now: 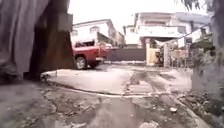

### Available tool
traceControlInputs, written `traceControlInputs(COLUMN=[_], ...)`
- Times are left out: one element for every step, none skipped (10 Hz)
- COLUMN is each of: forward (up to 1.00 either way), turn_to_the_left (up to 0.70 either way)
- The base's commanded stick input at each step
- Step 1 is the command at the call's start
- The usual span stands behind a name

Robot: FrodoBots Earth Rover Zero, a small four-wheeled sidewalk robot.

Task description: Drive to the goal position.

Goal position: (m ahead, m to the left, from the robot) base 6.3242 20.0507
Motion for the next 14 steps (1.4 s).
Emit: traceControlInputs(forward=[0.50,0.50,0.36,0.30,0.30,0.30,0.30,0.30,0.30,0.30,0.30,0.30,0.30,0.30], turn_to_the_left=[0.00,0.00,0.00,0.00,0.00,0.00,0.00,0.00,0.00,0.00,0.00,0.00,0.00,0.00])
